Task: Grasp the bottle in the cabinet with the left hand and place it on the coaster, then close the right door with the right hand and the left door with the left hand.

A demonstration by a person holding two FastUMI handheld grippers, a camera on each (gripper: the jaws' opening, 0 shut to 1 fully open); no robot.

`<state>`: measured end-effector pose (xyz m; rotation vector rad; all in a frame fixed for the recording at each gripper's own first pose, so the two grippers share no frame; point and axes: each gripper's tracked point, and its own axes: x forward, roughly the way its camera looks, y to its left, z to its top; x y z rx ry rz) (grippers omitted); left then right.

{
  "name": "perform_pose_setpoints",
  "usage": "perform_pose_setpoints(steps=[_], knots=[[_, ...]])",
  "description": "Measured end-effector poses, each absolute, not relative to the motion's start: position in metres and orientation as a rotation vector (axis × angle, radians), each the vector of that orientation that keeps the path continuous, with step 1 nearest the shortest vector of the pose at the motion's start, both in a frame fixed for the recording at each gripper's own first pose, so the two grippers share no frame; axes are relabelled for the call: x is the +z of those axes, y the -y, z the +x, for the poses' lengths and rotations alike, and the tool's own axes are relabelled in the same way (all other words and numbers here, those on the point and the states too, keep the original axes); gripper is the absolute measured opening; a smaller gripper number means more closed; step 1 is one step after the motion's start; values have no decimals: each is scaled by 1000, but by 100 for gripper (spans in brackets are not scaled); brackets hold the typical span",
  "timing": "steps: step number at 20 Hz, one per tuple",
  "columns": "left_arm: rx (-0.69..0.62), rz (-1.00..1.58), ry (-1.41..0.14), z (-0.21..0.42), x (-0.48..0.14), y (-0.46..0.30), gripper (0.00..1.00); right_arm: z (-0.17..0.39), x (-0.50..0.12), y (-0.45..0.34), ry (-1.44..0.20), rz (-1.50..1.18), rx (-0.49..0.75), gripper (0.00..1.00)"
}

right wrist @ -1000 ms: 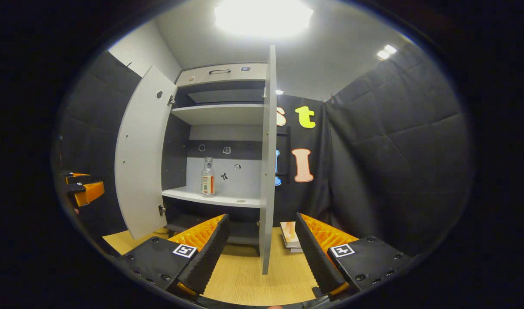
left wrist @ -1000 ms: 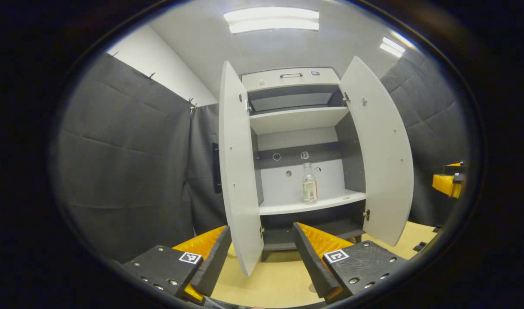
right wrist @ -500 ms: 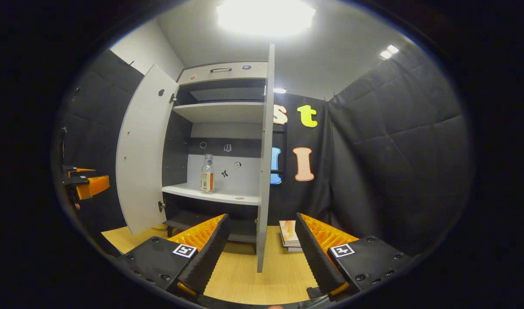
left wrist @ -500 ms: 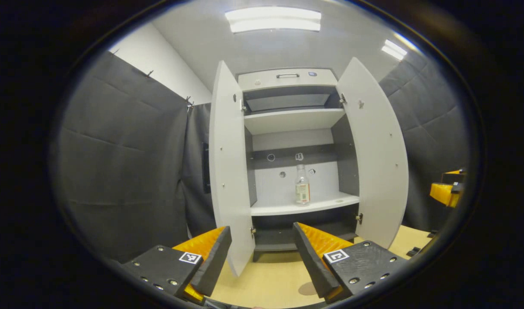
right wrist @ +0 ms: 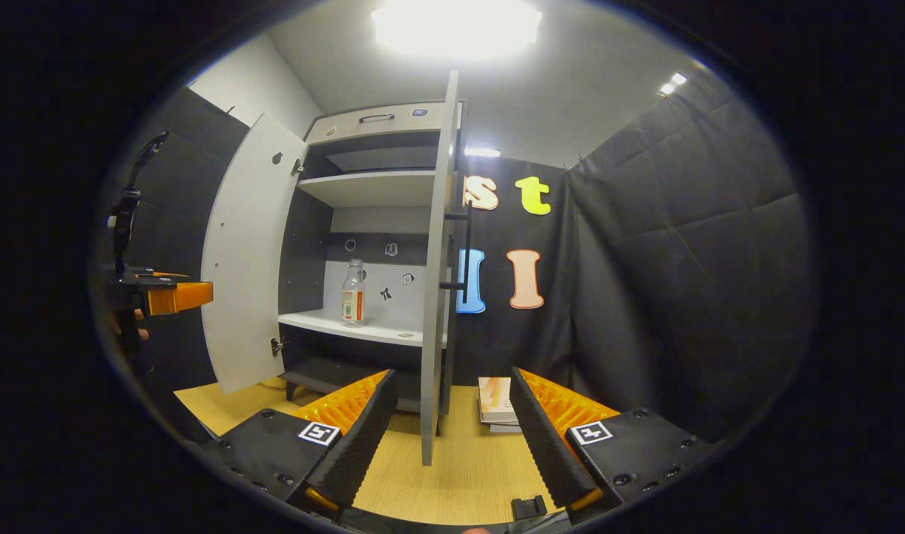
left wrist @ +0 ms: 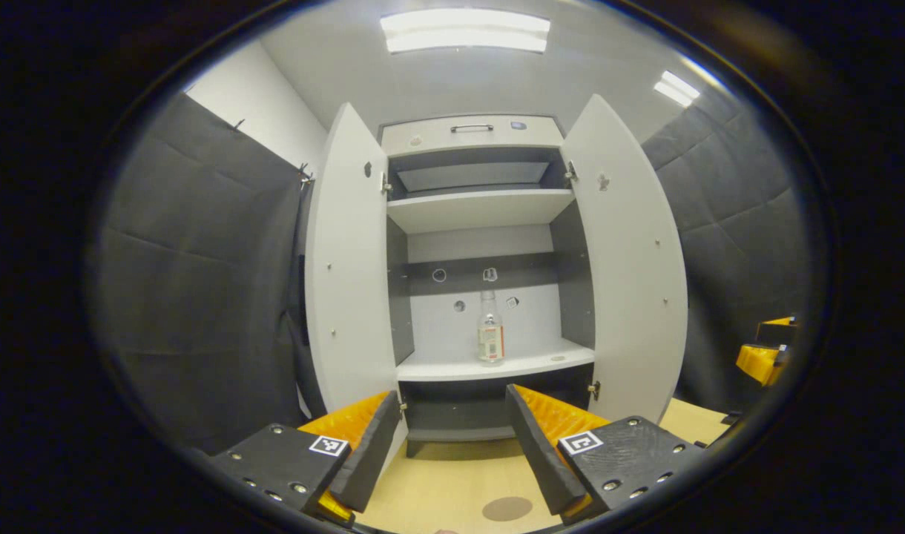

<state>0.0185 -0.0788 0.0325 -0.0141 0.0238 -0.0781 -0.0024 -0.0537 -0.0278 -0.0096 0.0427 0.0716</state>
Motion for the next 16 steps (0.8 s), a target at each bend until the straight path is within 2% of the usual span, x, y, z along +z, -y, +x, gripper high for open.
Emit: perform_pose_setpoints(steps=[6, 9, 10, 11, 16], knots=[[-113, -33, -21, 56, 46, 97, 89, 7, -35, 71, -58, -14, 40, 97], [-142, -50, -20, 87, 47, 106, 89, 15, -36, 83, -58, -24, -7, 94], [-152, -53, -20, 97, 47, 108, 89, 18, -36, 86, -57, -21, -23, 100], [-162, -56, -18, 108, 48, 110, 89, 22, -36, 88, -59, -21, -38, 97], [-212, -90, -22, 163, 47, 123, 89, 40, -34, 103, -59, -37, -124, 97]])
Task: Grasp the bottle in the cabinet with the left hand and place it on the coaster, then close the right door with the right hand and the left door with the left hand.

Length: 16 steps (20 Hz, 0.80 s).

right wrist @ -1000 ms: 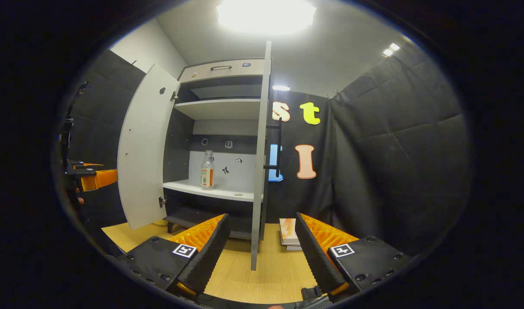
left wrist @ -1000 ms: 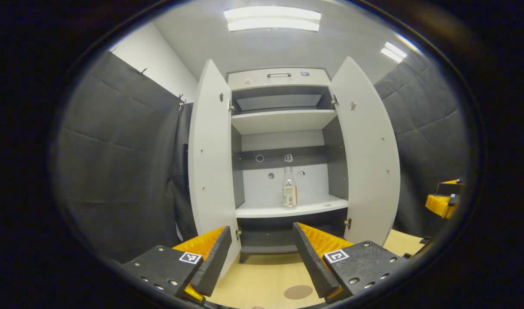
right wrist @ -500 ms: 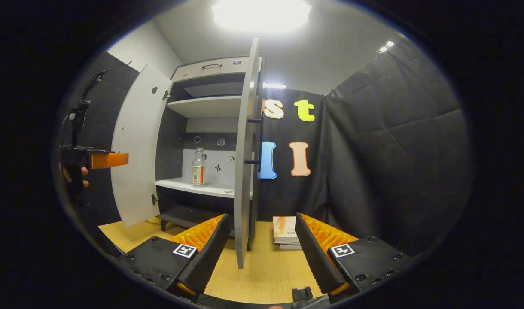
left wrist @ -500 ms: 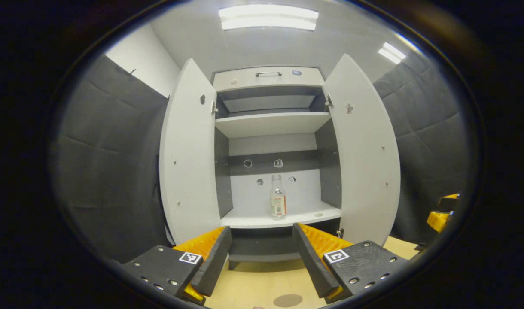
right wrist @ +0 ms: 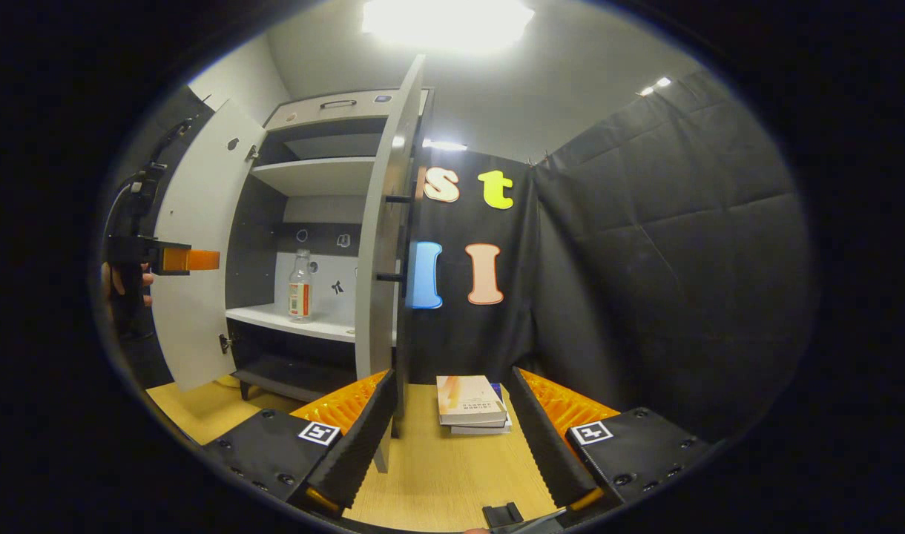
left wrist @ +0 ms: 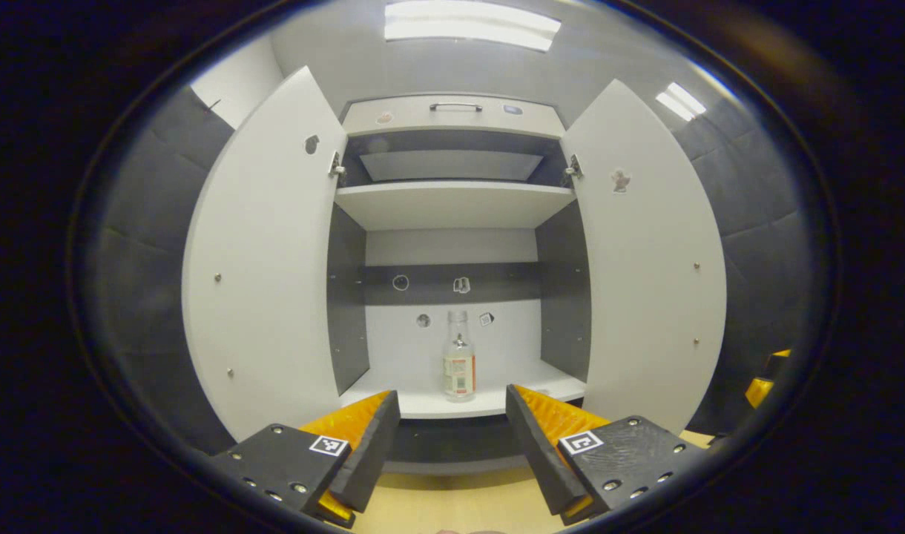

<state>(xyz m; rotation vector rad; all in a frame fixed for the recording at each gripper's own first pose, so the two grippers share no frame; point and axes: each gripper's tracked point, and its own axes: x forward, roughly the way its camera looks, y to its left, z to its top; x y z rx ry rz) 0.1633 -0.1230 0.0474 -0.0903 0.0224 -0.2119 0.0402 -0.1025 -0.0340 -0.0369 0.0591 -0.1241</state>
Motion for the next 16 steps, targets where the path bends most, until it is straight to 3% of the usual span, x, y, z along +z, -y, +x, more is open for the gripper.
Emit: perform_pose_setpoints(steps=[16], knots=[[-302, -109, 1, 320, 53, 156, 89, 67, -42, 136, -103, -62, -360, 97]])
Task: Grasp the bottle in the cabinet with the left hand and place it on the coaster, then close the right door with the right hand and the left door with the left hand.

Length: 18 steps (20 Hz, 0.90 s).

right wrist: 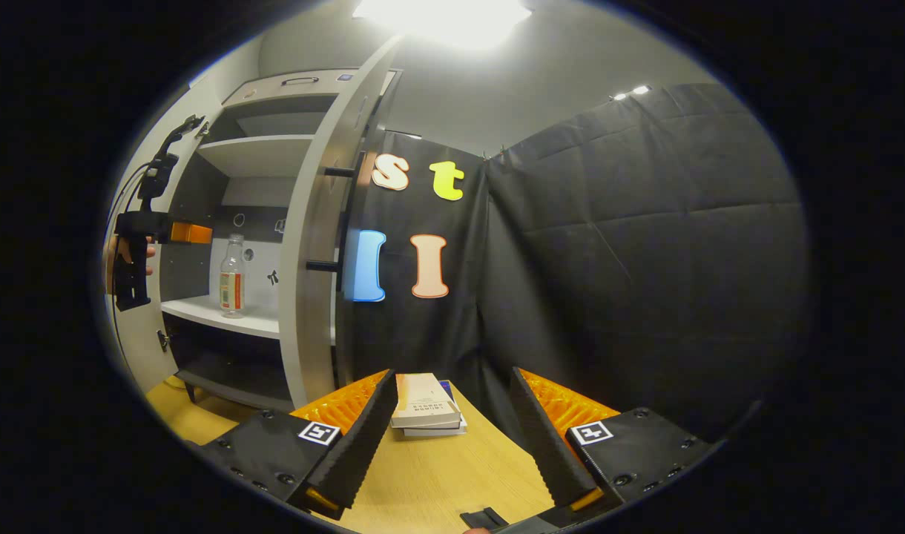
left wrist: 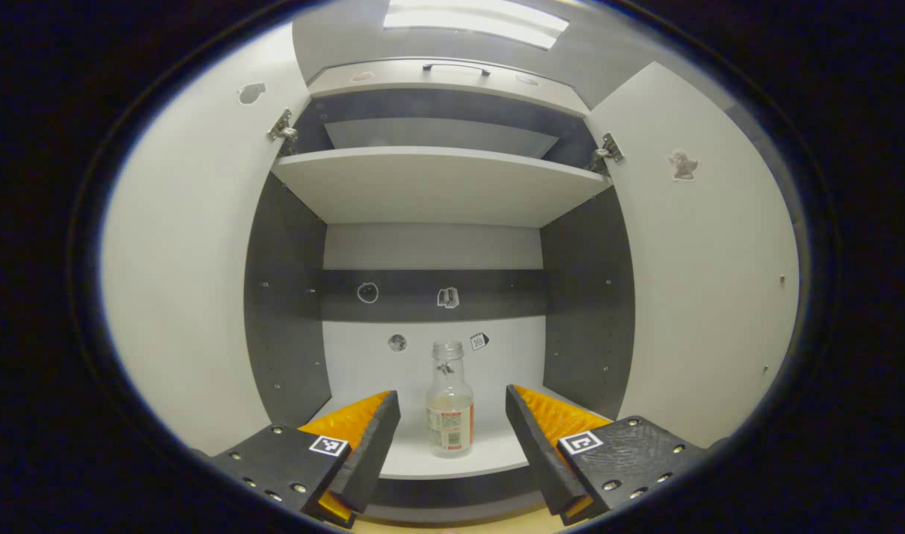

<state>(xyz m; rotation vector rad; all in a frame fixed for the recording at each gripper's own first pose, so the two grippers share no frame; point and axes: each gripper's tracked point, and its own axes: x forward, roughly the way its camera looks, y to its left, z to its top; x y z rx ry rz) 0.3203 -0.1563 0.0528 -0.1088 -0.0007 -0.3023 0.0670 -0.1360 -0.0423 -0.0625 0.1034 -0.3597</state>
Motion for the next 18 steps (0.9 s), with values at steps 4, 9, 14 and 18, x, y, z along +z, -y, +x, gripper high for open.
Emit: perform_pose_setpoints(steps=[4, 9, 14, 18], knots=[[-322, -95, 3, 357, 51, 167, 87, 62, -44, 144, -111, -62, -430, 94], [-325, -94, -11, 398, 43, 177, 87, 59, -46, 154, -117, -63, -503, 94], [-317, -70, -28, 434, 34, 182, 87, 63, -52, 156, -129, -54, -540, 97], [-311, -65, -56, 452, 24, 184, 89, 65, -58, 152, -143, -63, -545, 97]])
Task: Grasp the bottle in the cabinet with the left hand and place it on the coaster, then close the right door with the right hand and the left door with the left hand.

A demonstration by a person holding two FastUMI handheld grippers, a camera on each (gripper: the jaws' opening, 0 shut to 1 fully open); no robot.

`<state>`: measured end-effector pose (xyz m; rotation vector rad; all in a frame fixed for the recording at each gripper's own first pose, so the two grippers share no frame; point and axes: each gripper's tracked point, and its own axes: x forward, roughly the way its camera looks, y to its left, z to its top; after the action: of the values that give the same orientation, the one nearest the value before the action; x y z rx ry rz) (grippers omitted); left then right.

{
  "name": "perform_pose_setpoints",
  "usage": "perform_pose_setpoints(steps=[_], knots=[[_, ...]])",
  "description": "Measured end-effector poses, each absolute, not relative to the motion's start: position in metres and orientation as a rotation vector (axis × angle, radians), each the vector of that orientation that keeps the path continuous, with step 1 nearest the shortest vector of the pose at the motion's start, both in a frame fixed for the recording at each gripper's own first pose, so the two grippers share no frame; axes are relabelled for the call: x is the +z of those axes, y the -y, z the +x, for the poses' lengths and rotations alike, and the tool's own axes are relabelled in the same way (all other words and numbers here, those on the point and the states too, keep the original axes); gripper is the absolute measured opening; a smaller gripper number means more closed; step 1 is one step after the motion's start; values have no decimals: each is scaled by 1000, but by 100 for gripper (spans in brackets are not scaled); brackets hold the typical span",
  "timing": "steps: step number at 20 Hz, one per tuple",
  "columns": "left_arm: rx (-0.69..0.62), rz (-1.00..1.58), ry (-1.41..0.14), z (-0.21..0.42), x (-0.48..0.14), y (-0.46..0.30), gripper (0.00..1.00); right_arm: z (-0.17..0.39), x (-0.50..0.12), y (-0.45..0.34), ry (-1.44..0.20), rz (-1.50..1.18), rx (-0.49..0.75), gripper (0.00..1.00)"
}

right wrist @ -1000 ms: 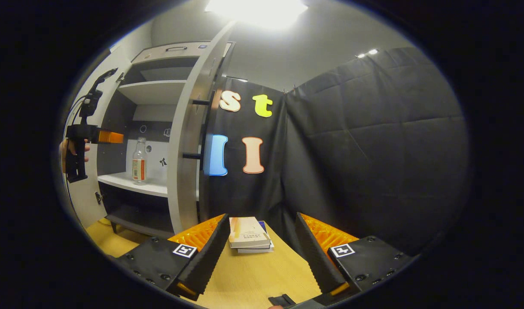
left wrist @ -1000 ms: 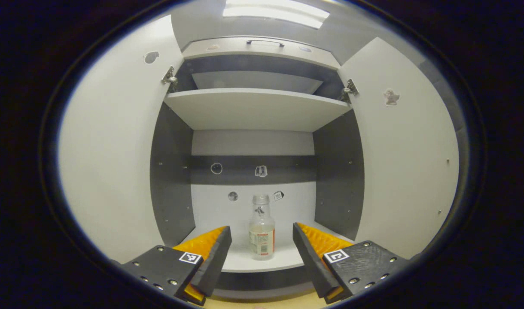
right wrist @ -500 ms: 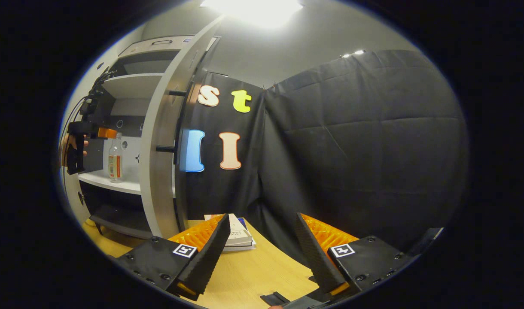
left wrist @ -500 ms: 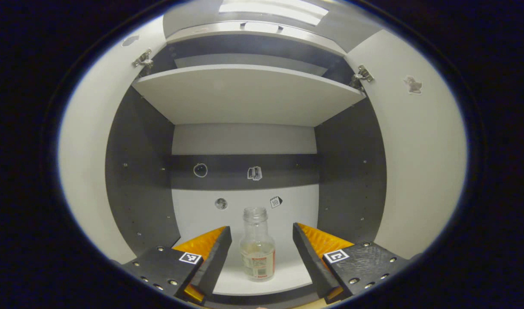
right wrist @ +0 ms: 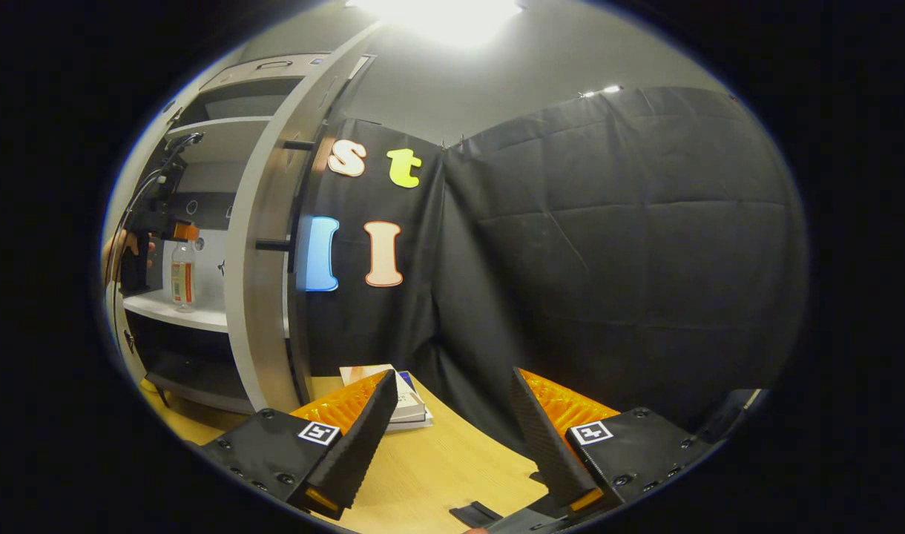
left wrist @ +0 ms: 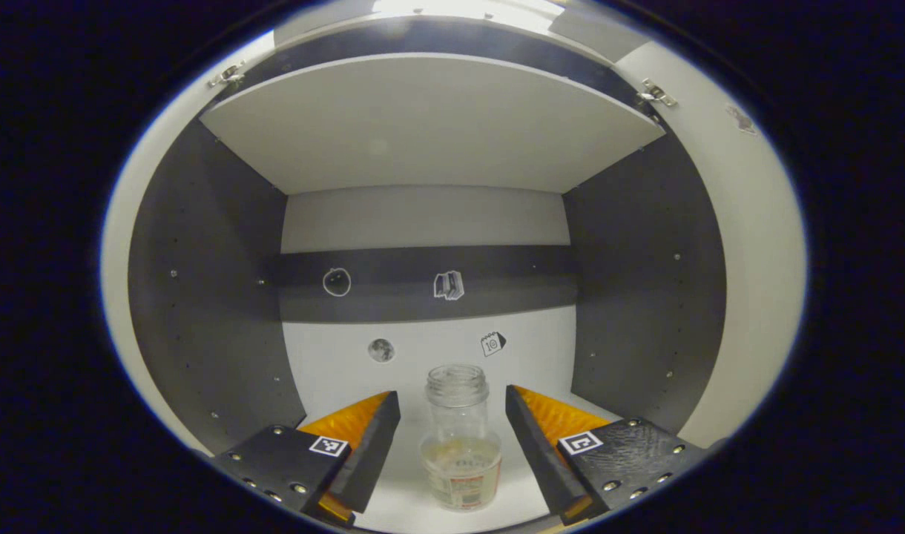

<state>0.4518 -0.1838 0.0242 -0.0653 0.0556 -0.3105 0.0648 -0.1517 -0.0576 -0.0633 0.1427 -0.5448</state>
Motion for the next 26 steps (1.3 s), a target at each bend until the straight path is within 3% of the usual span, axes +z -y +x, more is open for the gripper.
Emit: perform_pose_setpoints(steps=[4, 6, 8, 9, 26], knots=[[-340, -77, -68, 461, 20, 190, 87, 64, -61, 151, -153, -57, -544, 97], [-340, -73, -55, 463, 23, 190, 75, 64, -64, 150, -157, -52, -537, 97], [-332, -63, -58, 462, 23, 188, 50, 64, -63, 149, -158, -59, -527, 97], [-337, -63, -60, 460, 24, 188, 48, 64, -62, 148, -158, -63, -519, 97], [-283, -84, -21, 350, 59, 155, 48, 18, -57, 154, -133, -48, -370, 97]])
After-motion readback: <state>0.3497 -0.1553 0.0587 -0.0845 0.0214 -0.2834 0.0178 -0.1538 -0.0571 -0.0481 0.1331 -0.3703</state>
